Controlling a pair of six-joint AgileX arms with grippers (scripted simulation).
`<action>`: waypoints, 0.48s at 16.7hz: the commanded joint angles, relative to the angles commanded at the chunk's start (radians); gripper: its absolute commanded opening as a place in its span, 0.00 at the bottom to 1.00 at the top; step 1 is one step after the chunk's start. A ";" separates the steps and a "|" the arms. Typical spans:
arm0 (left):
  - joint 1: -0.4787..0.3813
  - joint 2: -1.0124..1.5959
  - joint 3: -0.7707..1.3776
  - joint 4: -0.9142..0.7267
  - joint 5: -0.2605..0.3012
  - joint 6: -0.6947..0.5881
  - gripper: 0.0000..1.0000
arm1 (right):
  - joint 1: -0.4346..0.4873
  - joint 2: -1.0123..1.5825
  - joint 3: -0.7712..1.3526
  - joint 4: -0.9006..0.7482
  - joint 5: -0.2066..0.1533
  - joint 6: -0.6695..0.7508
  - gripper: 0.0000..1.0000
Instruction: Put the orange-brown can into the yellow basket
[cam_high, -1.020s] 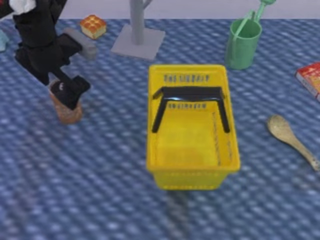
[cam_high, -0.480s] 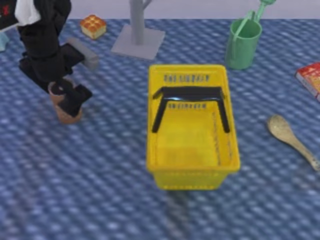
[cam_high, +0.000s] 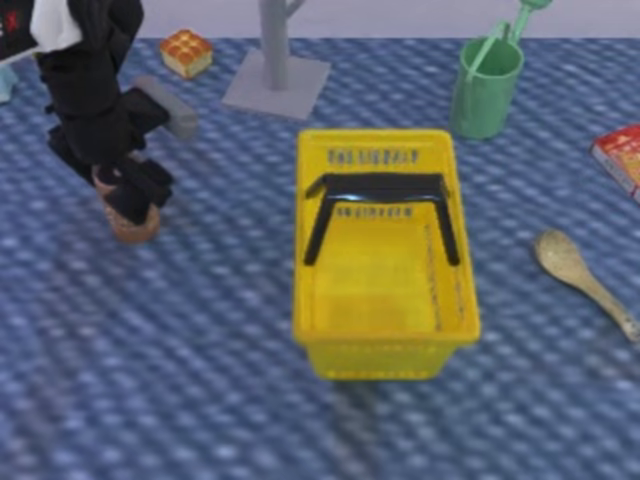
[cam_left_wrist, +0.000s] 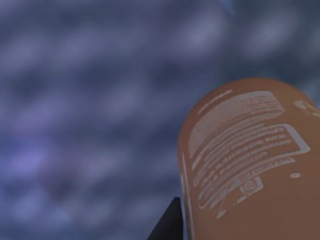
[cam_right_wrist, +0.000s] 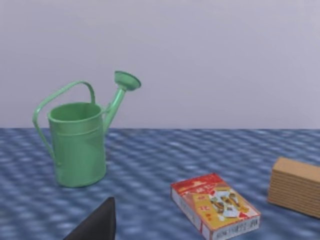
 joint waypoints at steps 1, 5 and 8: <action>0.000 0.000 0.000 0.000 0.000 0.000 0.17 | 0.000 0.000 0.000 0.000 0.000 0.000 1.00; 0.000 0.000 0.000 0.000 0.000 0.000 0.00 | 0.000 0.000 0.000 0.000 0.000 0.000 1.00; 0.000 0.000 0.000 0.000 0.000 0.000 0.00 | 0.000 0.000 0.000 0.000 0.000 0.000 1.00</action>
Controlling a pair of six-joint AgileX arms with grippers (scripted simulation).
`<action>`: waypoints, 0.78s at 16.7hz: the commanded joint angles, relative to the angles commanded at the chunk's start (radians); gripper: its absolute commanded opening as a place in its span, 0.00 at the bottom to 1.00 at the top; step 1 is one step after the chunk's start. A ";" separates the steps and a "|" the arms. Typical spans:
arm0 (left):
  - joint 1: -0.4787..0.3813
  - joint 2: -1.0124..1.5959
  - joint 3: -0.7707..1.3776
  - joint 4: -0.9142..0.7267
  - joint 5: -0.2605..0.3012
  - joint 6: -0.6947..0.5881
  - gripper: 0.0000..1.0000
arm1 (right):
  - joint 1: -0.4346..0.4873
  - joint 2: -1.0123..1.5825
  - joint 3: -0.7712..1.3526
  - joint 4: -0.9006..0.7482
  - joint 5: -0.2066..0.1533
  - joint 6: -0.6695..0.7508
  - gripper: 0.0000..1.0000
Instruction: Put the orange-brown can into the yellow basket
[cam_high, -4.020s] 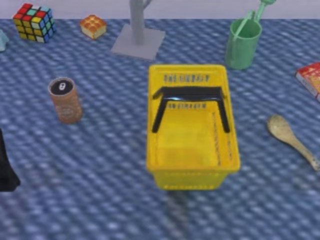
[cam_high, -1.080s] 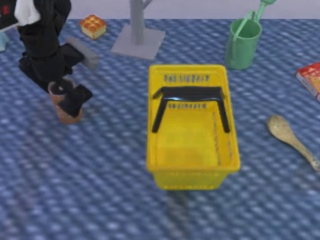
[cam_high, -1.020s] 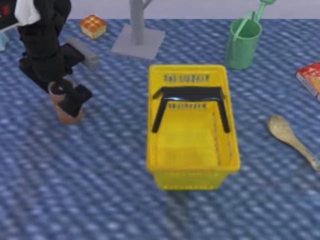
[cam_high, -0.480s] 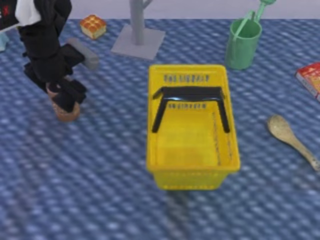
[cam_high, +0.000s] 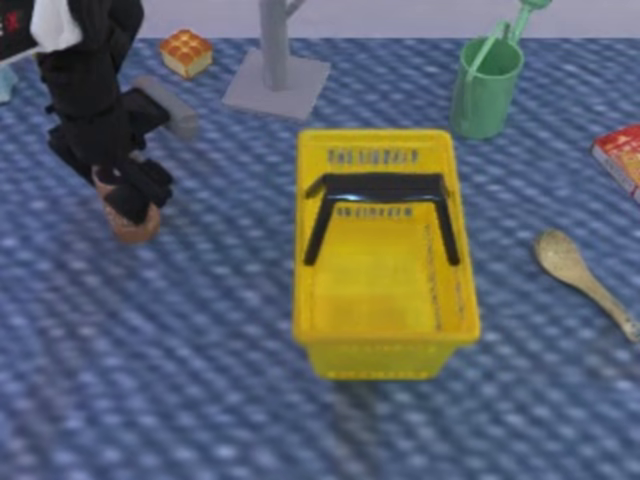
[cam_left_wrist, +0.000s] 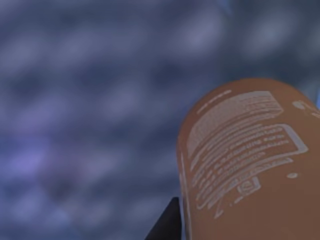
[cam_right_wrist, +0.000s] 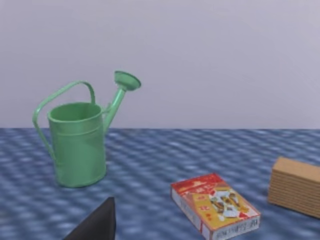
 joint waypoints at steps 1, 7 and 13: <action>0.000 0.000 0.000 0.000 0.000 0.000 0.00 | 0.000 0.000 0.000 0.000 0.000 0.000 1.00; -0.004 -0.002 -0.008 0.029 0.026 -0.008 0.00 | 0.000 0.000 0.000 0.000 0.000 0.000 1.00; -0.035 -0.016 -0.080 0.351 0.272 -0.116 0.00 | 0.000 0.000 0.000 0.000 0.000 0.000 1.00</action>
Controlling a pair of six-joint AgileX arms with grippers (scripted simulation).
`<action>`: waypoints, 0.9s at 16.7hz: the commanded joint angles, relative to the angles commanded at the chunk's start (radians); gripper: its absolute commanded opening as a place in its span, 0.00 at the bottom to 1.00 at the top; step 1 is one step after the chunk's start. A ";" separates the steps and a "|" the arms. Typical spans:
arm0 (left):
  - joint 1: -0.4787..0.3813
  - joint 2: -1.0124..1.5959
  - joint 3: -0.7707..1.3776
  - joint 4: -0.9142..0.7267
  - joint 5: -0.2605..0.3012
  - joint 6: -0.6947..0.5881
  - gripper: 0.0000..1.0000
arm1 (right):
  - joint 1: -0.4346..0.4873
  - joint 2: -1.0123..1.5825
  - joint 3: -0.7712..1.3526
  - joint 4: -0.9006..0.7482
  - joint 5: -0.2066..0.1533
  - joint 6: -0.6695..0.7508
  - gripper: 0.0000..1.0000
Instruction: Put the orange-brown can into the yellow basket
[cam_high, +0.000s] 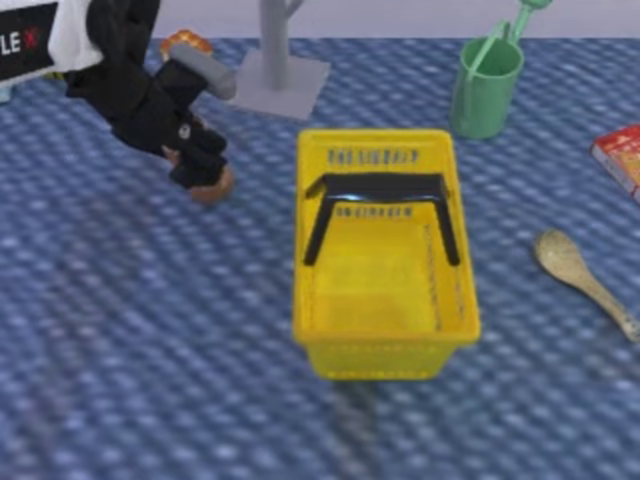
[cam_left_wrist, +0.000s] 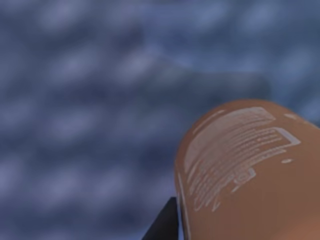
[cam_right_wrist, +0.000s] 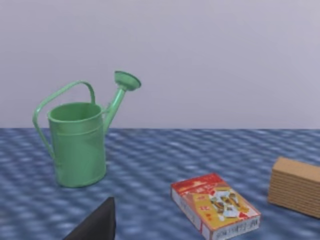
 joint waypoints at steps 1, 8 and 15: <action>-0.007 -0.006 -0.019 0.084 0.059 -0.028 0.00 | 0.000 0.000 0.000 0.000 0.000 0.000 1.00; -0.059 -0.069 -0.201 0.794 0.529 -0.257 0.00 | 0.000 0.000 0.000 0.000 0.000 0.000 1.00; -0.101 -0.166 -0.371 1.351 0.915 -0.447 0.00 | 0.000 0.000 0.000 0.000 0.000 0.000 1.00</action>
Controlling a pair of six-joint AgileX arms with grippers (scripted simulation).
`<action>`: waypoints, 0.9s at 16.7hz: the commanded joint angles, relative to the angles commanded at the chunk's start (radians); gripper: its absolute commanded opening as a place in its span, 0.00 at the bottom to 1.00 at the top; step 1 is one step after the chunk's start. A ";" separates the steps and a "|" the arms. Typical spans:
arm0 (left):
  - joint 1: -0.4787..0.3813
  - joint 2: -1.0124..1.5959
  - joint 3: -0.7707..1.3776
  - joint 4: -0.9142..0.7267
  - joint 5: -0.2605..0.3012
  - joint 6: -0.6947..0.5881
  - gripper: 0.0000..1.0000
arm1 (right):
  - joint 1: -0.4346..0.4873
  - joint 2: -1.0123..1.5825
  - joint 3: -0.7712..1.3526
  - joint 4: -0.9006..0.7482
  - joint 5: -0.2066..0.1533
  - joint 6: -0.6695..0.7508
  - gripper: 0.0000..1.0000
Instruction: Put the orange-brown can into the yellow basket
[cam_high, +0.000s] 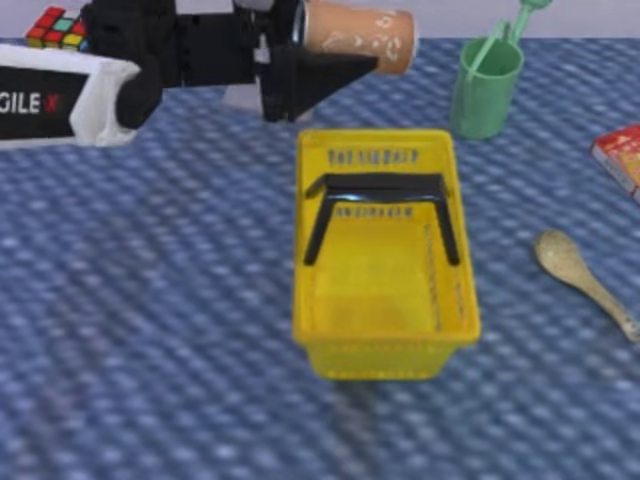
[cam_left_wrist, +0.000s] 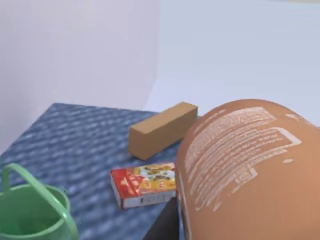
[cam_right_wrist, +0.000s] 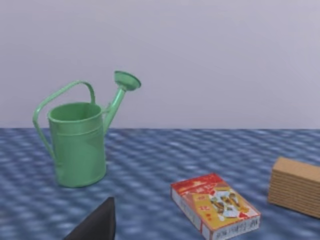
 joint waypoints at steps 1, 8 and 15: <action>-0.003 -0.012 -0.014 0.041 0.033 -0.015 0.00 | 0.000 0.000 0.000 0.000 0.000 0.000 1.00; -0.002 -0.027 -0.031 0.096 0.080 -0.034 0.00 | 0.000 0.000 0.000 0.000 0.000 0.000 1.00; 0.010 0.122 -0.086 0.310 0.085 -0.039 0.00 | 0.000 0.000 0.000 0.000 0.000 0.000 1.00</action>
